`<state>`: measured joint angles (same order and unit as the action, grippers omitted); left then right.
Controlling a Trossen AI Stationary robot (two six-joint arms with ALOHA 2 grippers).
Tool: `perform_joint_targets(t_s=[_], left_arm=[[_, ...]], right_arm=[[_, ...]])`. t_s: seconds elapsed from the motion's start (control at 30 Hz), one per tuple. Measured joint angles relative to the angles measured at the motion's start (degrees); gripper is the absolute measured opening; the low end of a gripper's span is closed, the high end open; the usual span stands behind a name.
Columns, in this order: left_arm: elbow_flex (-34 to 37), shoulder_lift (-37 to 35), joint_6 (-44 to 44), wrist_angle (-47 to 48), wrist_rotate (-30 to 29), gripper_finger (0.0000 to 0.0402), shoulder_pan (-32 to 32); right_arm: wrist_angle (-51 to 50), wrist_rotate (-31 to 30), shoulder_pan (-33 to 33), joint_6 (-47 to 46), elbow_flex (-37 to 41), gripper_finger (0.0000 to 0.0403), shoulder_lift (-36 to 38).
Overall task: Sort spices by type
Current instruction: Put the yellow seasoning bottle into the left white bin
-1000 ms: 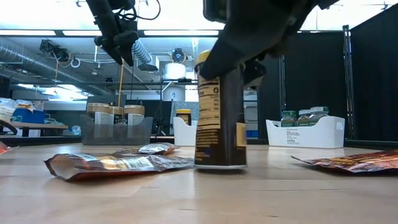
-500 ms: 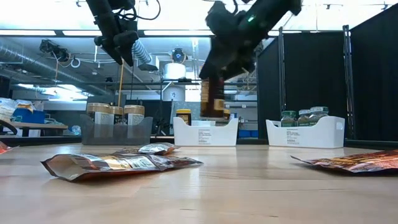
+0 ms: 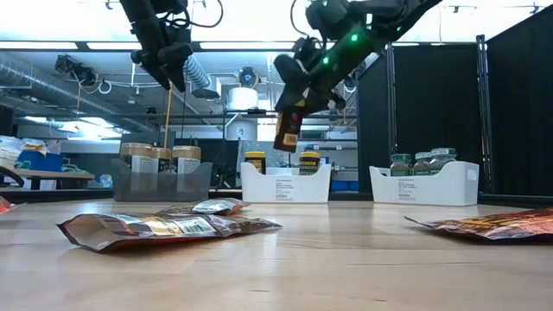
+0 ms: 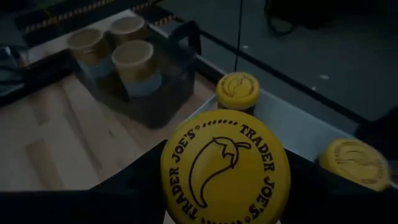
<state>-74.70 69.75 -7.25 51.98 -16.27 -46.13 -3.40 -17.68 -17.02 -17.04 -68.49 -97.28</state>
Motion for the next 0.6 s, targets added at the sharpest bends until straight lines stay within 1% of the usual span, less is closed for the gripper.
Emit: perform_joint_targets(t_s=[0.13,0.23,0.3,0.47,0.6], left_arm=[[0.0,0.0,0.0,-0.7,0.0,0.0337,0.0],[0.0,0.0,0.0,-1.7,0.0,0.0337,0.0],[0.0,0.0,0.0,-1.6,0.0,0.0337,0.0],[0.0,0.0,0.0,-1.5,-0.3,0.0337,0.0],[0.0,0.0,0.0,-1.5,-0.4,0.0337,0.0]], right_arm=[[4.2,2.9,-2.3,0.4,0.0,0.0227,-2.3],[5.5,4.0,-3.1,0.6,-0.7,0.0227,-5.0],[4.0,4.2,-3.4,1.1,-2.0,0.0227,-6.9],[0.0,4.6,-4.3,3.0,-8.1,0.0227,-12.0],[-7.4,5.1,-5.3,3.5,-14.3,0.0227,-16.3]])
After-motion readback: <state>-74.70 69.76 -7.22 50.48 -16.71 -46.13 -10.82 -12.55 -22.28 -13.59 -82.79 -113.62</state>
